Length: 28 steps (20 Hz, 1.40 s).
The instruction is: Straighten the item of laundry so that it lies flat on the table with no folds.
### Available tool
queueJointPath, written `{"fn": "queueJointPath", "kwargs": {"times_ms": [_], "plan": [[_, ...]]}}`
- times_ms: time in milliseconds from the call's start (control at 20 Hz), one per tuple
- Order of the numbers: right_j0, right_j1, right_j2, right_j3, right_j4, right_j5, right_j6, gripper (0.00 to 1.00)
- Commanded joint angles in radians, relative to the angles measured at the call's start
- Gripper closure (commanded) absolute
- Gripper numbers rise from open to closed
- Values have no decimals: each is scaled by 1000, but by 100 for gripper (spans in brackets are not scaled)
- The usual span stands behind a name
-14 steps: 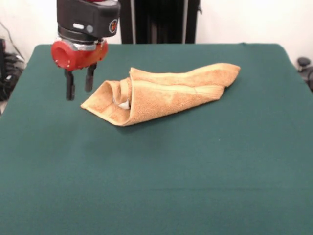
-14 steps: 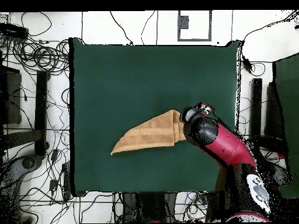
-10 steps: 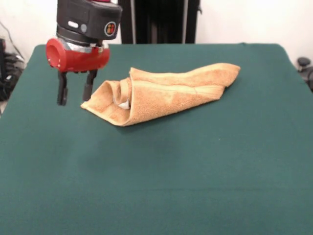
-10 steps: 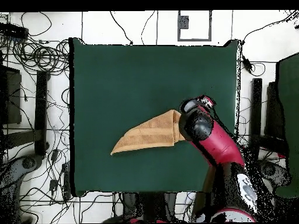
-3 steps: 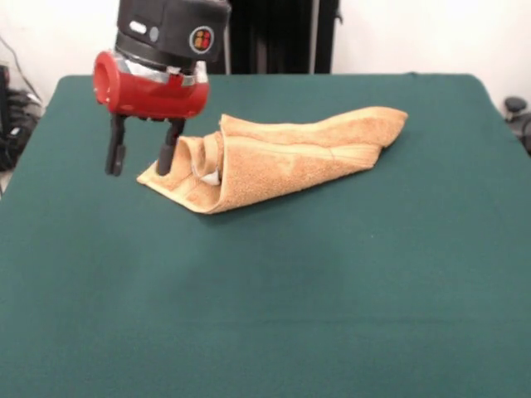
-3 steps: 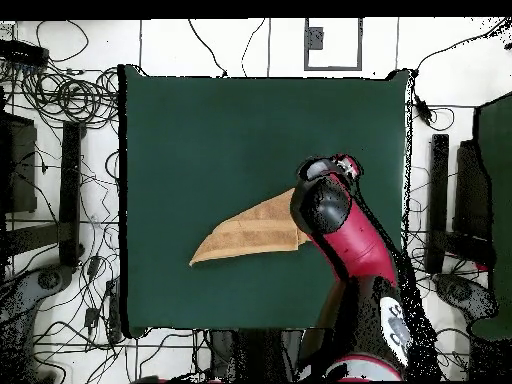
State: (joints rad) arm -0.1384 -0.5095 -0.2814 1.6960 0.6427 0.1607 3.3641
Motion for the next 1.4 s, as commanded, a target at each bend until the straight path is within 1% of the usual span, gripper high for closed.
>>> {"fn": "queueJointPath", "kwargs": {"times_ms": [50,200,400,600,850,1000,1050,1100,1250,1400], "plan": [[-29,0,33,46,-42,373,32,0],[-57,-3,56,32,-99,461,-37,0],[-86,7,68,-25,-212,655,-114,0],[-134,-18,125,-20,-271,715,-192,0],[-182,-74,199,66,-304,596,-287,0],[-272,-137,316,208,-281,412,-366,0],[-298,-146,348,228,-291,375,-382,0],[-314,-147,370,244,-308,334,-387,0],[-356,-154,413,248,-393,259,-390,0],[-406,-171,466,271,-456,173,-366,0]]}}
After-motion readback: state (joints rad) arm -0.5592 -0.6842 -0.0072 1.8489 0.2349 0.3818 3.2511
